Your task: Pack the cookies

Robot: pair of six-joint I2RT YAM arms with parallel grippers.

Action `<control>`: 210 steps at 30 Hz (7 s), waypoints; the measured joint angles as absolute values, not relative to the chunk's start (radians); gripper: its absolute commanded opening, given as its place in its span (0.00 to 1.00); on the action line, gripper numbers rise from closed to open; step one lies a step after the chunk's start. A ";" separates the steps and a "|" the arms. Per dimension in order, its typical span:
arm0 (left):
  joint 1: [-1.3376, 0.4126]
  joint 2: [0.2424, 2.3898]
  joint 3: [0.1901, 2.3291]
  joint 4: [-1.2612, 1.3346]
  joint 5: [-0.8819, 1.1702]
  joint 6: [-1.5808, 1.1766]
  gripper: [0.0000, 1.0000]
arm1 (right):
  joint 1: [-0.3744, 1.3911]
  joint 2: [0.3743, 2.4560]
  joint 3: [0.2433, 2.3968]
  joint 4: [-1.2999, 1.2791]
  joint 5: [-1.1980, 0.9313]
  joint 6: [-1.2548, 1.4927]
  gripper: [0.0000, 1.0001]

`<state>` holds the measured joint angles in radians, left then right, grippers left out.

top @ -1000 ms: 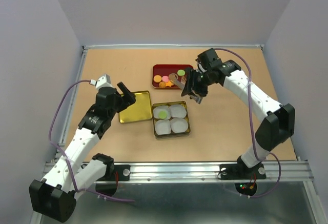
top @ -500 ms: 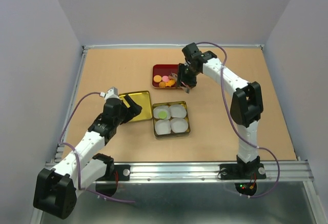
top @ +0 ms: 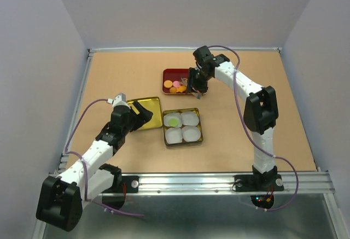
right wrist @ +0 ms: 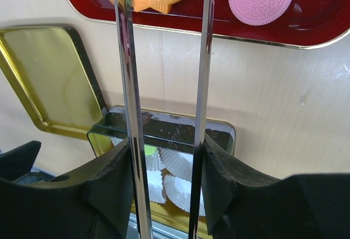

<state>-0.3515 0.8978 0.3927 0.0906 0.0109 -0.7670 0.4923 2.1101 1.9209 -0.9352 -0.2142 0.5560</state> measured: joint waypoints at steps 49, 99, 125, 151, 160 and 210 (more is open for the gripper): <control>-0.352 0.862 0.553 -0.080 0.004 -0.752 0.85 | 0.492 1.456 1.552 -1.015 -0.296 0.546 0.27; -0.352 0.809 0.598 -0.170 -0.037 -0.722 0.85 | 0.630 1.377 1.003 -0.767 -0.309 0.613 0.46; -0.352 0.801 0.598 -0.178 -0.043 -0.719 0.85 | 0.630 1.330 1.201 -0.807 -0.313 0.632 0.49; -0.352 0.786 0.547 -0.163 -0.043 -0.706 0.86 | 0.570 1.924 1.668 -0.848 -0.129 0.594 0.44; -0.352 0.790 0.547 -0.154 -0.043 -0.688 0.86 | 0.568 2.014 1.728 -0.883 -0.093 0.594 0.47; -0.352 0.794 0.514 -0.109 -0.034 -0.677 0.86 | 0.543 2.063 1.761 -0.972 -0.255 0.594 0.10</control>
<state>-0.3515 0.7944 0.5144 -0.1089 -0.0341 -0.6773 0.5434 2.0628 1.7611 -0.9718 -0.2554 0.5941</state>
